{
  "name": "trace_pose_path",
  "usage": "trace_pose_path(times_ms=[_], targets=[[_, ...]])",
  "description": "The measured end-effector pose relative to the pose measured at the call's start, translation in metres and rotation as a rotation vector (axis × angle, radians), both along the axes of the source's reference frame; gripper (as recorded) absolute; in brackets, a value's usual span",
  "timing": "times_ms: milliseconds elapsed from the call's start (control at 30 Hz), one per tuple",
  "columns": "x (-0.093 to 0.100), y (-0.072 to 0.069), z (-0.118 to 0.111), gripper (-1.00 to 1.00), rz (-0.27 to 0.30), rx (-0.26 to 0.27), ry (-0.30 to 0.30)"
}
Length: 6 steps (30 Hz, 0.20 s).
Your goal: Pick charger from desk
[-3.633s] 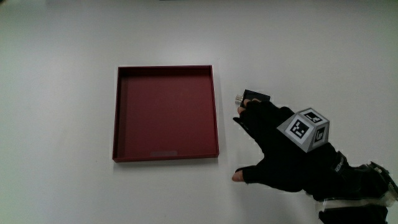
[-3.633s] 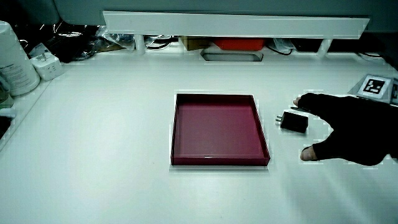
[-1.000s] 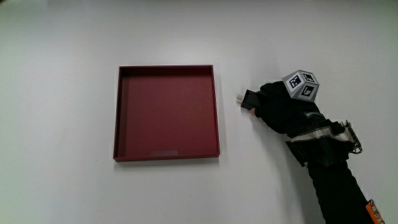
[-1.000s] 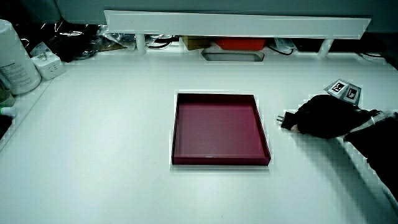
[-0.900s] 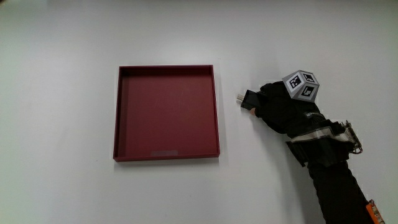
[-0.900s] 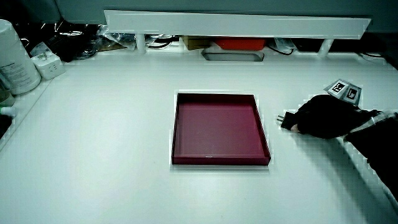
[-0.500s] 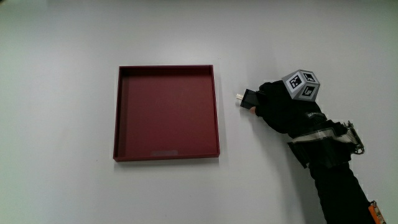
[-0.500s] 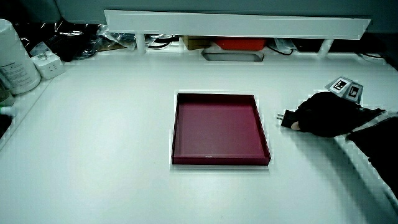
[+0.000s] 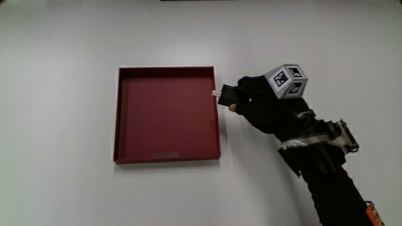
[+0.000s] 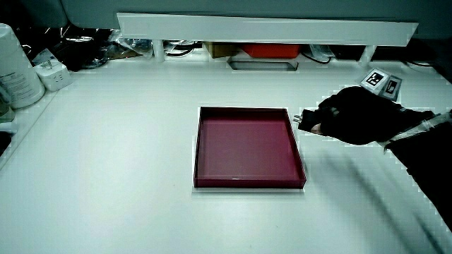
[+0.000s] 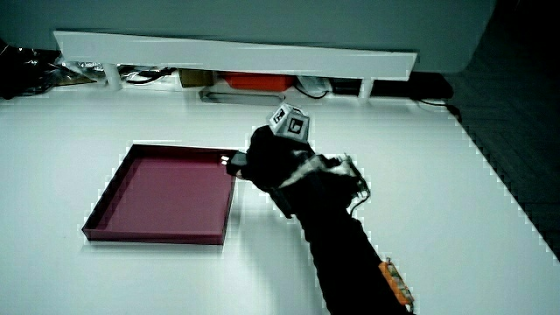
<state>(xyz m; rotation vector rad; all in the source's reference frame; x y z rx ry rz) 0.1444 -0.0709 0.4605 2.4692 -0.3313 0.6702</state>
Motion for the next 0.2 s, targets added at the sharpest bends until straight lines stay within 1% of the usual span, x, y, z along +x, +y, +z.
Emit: trace_pose_path(times_ms=[33, 67, 100, 167, 200], targets=[[-0.004, 0.0, 0.003, 1.0, -0.024, -0.006, -0.004], [-0.009, 0.001, -0.003, 1.0, -0.03, 0.008, -0.009], [-0.011, 0.0, 0.009, 1.0, -0.022, -0.111, -0.096], [-0.02, -0.001, 0.01, 1.0, -0.047, -0.099, -0.138], [-0.026, -0.002, 0.008, 1.0, -0.051, -0.095, -0.142]])
